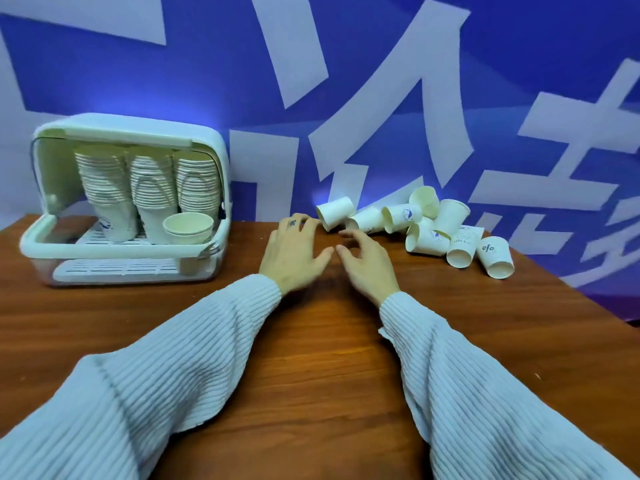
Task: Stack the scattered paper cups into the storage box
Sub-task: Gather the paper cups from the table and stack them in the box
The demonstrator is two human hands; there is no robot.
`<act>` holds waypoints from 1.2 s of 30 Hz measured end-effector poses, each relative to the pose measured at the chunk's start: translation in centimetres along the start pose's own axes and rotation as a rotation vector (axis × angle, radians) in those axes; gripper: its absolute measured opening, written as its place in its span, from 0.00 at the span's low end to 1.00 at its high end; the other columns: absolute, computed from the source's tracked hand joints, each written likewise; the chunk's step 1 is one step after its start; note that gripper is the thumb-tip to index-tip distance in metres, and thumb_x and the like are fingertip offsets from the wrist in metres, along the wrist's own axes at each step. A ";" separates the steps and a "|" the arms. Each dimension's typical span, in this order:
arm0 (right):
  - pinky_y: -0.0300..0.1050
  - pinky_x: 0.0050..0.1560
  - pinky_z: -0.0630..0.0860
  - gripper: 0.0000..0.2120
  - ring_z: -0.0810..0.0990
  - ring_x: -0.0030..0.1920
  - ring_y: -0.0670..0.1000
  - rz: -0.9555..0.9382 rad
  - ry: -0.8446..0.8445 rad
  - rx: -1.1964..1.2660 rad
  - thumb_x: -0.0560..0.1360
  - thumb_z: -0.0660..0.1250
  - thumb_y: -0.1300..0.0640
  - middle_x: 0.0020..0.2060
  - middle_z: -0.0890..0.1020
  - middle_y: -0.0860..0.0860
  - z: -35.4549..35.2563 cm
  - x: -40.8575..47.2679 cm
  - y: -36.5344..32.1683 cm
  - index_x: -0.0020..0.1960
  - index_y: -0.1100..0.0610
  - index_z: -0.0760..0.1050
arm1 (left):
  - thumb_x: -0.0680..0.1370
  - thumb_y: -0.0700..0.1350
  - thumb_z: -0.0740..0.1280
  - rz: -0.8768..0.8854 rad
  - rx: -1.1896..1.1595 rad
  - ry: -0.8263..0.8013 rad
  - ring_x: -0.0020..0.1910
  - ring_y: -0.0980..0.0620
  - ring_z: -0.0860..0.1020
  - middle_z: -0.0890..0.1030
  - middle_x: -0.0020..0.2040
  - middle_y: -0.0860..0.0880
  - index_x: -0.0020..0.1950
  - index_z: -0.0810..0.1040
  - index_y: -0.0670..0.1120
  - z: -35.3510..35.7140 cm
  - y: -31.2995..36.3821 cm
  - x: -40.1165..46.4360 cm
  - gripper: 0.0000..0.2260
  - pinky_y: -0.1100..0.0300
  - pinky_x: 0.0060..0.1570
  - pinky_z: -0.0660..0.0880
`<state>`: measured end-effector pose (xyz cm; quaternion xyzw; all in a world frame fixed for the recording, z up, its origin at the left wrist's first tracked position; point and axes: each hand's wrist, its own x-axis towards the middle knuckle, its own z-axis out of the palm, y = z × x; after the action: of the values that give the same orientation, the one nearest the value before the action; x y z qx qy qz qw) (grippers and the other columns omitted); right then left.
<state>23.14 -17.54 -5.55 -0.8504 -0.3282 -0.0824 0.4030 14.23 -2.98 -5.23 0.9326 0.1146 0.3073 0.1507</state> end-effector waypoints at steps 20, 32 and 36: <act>0.49 0.69 0.68 0.29 0.67 0.76 0.51 0.077 0.122 -0.019 0.80 0.63 0.52 0.80 0.63 0.51 2.4 13.7 10.7 0.80 0.49 0.64 | 0.74 0.54 0.65 -0.641 -0.426 0.080 0.41 0.48 0.84 0.82 0.53 0.45 0.61 0.76 0.47 13.1 -1.8 12.6 0.19 0.49 0.52 0.81; 0.37 0.44 0.79 0.18 0.80 0.44 0.45 0.208 0.216 0.382 0.80 0.63 0.61 0.47 0.79 0.47 1.4 11.2 8.6 0.69 0.52 0.74 | 0.80 0.44 0.62 -0.538 -0.489 0.028 0.43 0.47 0.84 0.83 0.45 0.47 0.51 0.79 0.45 10.5 -1.2 10.5 0.06 0.45 0.49 0.81; 0.52 0.52 0.84 0.13 0.84 0.48 0.50 0.254 0.200 0.481 0.75 0.65 0.57 0.46 0.84 0.49 0.4 8.8 5.9 0.58 0.49 0.81 | 0.80 0.45 0.64 -0.522 -0.441 0.054 0.50 0.46 0.82 0.84 0.50 0.46 0.57 0.79 0.46 6.8 -0.4 8.6 0.09 0.48 0.51 0.80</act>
<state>33.56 -15.57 -5.95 -0.7525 -0.1878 -0.0346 0.6303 25.04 -1.40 -5.99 0.8084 0.2841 0.3002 0.4192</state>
